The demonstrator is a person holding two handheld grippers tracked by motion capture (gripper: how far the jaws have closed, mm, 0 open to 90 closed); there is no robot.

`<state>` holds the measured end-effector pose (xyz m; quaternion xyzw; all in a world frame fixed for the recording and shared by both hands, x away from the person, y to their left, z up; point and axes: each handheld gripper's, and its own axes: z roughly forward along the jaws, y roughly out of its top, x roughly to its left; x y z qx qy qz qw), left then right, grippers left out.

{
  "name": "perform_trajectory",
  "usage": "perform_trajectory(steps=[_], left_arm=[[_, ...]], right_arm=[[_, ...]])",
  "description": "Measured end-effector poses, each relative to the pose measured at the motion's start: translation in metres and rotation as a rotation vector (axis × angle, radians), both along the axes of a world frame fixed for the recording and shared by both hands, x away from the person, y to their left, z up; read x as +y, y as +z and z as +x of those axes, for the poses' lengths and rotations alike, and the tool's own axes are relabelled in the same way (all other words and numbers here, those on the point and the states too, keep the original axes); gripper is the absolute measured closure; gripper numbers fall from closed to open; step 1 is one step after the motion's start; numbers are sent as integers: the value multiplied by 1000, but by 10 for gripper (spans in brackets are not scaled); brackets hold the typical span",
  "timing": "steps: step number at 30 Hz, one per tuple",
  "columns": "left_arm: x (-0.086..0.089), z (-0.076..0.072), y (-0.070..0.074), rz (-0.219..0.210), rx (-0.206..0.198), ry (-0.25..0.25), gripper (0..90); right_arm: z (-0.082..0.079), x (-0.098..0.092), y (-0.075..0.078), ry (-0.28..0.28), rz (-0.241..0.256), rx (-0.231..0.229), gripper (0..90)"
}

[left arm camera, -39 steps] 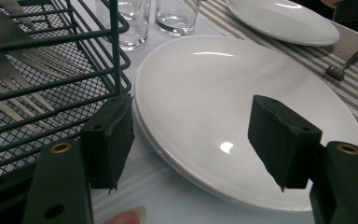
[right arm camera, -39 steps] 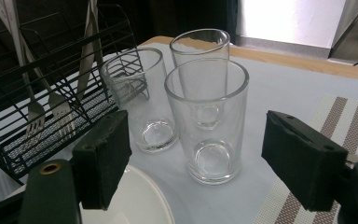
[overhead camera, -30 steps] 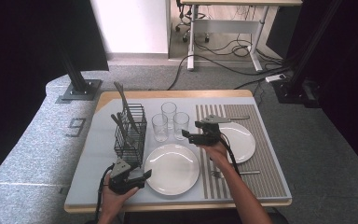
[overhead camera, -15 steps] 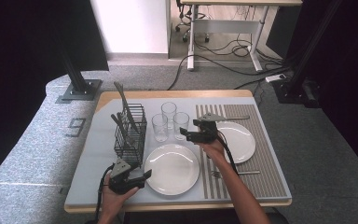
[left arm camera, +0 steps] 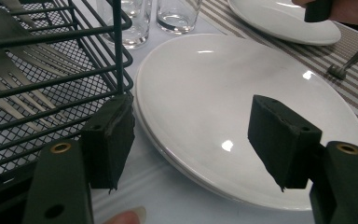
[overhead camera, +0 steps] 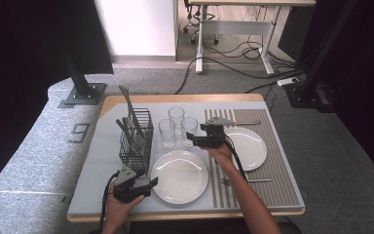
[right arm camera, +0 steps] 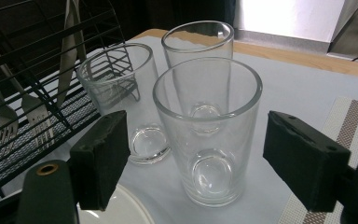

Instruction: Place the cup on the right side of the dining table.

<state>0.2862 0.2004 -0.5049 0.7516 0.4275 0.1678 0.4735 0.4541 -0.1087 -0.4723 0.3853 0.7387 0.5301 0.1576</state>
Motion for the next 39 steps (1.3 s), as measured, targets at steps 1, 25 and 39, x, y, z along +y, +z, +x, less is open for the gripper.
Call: perform_trajectory(steps=[1, 25, 39], left_arm=[[0, 0, 0, 0, 0, 0, 315], [1, 0, 0, -2, -2, 3, 315], [2, 0, 0, -7, 1, 3, 316]], right_arm=[[1, 0, 0, -1, 2, 1, 222], [10, 8, -3, 0, -10, 8, 214], [17, 15, -6, -3, -24, 8, 197]])
